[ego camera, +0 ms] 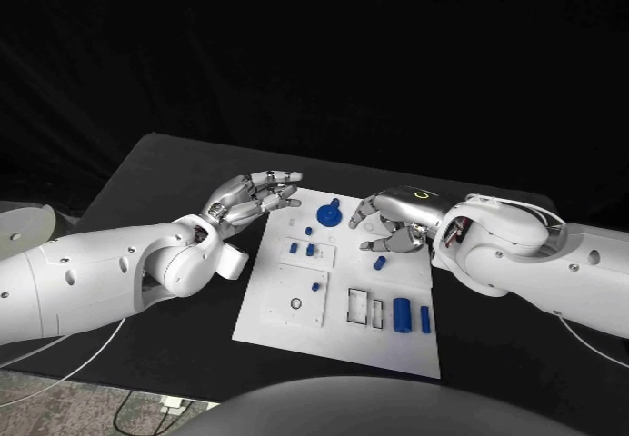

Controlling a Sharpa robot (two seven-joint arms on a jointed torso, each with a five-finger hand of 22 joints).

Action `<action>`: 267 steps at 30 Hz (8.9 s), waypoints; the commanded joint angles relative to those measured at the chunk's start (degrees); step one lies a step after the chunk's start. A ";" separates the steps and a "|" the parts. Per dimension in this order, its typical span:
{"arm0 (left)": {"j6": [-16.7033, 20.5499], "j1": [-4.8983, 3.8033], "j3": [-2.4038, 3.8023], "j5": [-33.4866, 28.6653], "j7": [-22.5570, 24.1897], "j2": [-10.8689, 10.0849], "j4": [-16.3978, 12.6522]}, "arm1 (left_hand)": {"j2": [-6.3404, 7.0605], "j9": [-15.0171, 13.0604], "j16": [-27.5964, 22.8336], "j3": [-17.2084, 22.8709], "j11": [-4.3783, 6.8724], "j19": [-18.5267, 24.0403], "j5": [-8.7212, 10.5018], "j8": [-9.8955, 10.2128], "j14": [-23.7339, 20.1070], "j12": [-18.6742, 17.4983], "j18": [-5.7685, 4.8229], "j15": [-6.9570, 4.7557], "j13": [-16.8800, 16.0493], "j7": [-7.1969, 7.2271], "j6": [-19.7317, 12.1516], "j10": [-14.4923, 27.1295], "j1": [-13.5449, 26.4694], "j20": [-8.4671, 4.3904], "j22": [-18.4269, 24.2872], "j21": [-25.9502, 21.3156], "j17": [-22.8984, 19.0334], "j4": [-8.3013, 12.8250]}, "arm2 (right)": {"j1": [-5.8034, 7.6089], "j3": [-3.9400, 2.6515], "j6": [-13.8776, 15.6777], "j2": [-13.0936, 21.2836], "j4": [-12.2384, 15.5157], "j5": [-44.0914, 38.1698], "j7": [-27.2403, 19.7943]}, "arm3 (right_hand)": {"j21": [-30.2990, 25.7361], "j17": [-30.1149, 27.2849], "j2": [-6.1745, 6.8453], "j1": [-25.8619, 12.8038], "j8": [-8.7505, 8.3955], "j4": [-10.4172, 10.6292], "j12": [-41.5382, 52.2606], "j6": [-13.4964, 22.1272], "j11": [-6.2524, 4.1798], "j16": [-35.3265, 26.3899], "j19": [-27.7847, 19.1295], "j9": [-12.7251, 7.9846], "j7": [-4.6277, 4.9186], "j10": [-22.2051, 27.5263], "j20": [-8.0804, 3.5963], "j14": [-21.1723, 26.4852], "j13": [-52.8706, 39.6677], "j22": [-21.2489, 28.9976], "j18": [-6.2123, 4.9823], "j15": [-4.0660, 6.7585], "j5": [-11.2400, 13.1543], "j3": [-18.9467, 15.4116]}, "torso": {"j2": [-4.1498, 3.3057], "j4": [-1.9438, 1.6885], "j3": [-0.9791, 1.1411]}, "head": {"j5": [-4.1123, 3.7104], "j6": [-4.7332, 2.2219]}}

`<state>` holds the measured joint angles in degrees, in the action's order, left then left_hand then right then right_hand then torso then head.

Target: Assemble the parts on the task board

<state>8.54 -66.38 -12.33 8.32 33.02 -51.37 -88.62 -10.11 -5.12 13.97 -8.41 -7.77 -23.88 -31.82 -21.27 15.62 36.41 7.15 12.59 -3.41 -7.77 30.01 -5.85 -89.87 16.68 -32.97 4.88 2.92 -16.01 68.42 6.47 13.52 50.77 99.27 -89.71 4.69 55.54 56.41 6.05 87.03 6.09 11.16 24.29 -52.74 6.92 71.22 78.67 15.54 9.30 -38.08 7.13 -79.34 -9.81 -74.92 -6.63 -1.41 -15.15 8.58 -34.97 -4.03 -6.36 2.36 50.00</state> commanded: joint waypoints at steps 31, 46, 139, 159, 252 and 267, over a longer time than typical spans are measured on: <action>-1.18 1.36 0.04 -0.45 0.74 0.27 0.21 | 0.27 0.12 0.28 0.50 0.15 -0.54 -0.59 0.23 0.36 -0.48 -0.27 0.15 0.00 -0.40 0.03 0.24 -0.91 -0.05 0.19 0.39 0.04 0.10 | -8.06 0.55 0.91 1.34 -8.28 3.45 -4.25 | 3.42 1.47 -0.79 1.53 -1.39 1.80 -3.88 1.20 0.05 1.96 1.61 -6.52 1.19 -12.98 0.69 -1.44 6.23 -7.58 0.95 -0.67 -0.74 -0.79 | 0.00 -0.13 0.15 | -1.14 0.00; -1.55 1.43 0.06 -0.45 0.32 0.39 0.12 | 0.32 0.14 0.26 0.58 0.04 -0.54 -0.63 0.26 0.27 -0.42 -0.28 0.19 -0.01 -0.46 0.04 0.27 -1.02 -0.05 0.25 0.38 0.02 0.16 | -8.38 0.54 3.42 -0.37 -8.77 3.63 -3.34 | 4.07 1.43 -0.84 1.70 -0.56 1.94 -6.79 -2.02 -0.46 2.20 1.71 -7.25 0.69 -18.44 0.25 -1.62 6.20 -7.63 0.95 -0.14 -1.22 2.10 | 0.03 -0.10 0.12 | -0.95 0.00; -3.20 1.98 0.08 -0.59 -0.93 2.64 2.21 | -0.22 0.17 0.34 1.85 -0.80 -0.53 -0.89 0.29 -0.13 0.05 -0.39 0.25 -0.07 -1.18 0.65 -0.01 -1.87 -0.05 0.78 0.20 -0.02 0.31 | -8.87 0.43 -4.75 -16.20 -1.39 -22.88 -1.33 | 4.14 -0.74 0.58 5.63 2.58 -3.55 -11.98 -11.42 -3.61 0.18 1.59 -3.30 -2.31 -30.73 -2.29 -1.80 5.75 -7.64 1.00 2.55 1.68 6.92 | 0.19 -0.79 0.45 | -0.92 0.00; -3.42 1.98 0.08 -0.60 -1.23 2.83 2.36 | -0.27 0.18 0.34 1.92 -0.81 -0.52 -0.89 0.31 -0.16 0.04 -0.39 0.26 -0.07 -1.18 0.64 0.00 -1.90 -0.05 0.80 0.19 -0.02 0.30 | -8.95 0.45 -7.61 -15.83 -1.32 -22.12 -0.67 | 3.82 -1.04 0.55 5.55 2.58 -3.55 -12.05 -11.59 -3.62 -0.01 1.47 -3.27 -2.31 -30.90 -2.31 -1.71 5.72 -7.57 0.94 2.56 1.59 6.98 | 0.24 -0.75 0.46 | -0.79 0.00; -1.89 2.25 0.06 0.00 1.49 1.29 1.75 | 0.43 0.34 0.72 3.34 -0.30 -0.80 -1.53 0.47 -0.55 2.05 0.17 -1.02 -0.15 -0.67 1.55 -1.57 -2.32 0.00 2.14 0.07 -0.01 -0.05 | -4.58 0.79 -13.54 9.85 7.54 6.47 27.80 | 19.98 20.56 -5.38 -35.04 22.37 5.24 65.71 -11.71 -10.99 11.94 7.68 20.14 -9.80 -51.92 -8.54 -8.50 -80.19 -11.27 3.70 9.36 6.26 -6.15 | 0.09 0.40 -0.01 | -4.53 0.00; -2.25 3.02 0.06 -0.01 0.50 1.39 2.16 | 0.42 0.43 0.81 3.62 -0.63 -0.85 -1.53 0.67 -0.51 1.56 0.08 -0.62 -0.10 -0.80 1.32 -1.27 -2.44 0.00 2.25 0.07 -0.01 -0.04 | -7.72 0.83 -11.16 10.71 9.04 7.01 28.96 | 19.41 19.55 -4.99 -34.86 21.41 5.45 65.71 -10.04 -10.77 11.41 7.35 21.52 -9.45 -51.92 -8.43 -8.28 -80.19 -11.03 3.55 9.15 6.39 -6.06 | 0.15 0.37 -0.03 | -4.68 0.00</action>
<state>7.49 -63.44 -12.30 7.99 33.56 -50.05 -86.42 -9.71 -4.79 14.48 -5.10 -8.12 -24.28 -33.11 -20.82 14.99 38.12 7.14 11.57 -3.58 -8.38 31.43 -7.35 -91.89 16.69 -30.76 4.88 2.87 -16.02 60.90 7.31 1.13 61.43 108.18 -82.04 32.65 75.15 74.93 0.76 52.20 27.64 16.44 89.79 -62.98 -3.73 82.77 84.02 37.02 -0.16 -83.99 -1.04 -84.01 -74.93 -74.90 -3.48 7.61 -9.00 2.34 -34.87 -3.65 -6.42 -2.31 50.00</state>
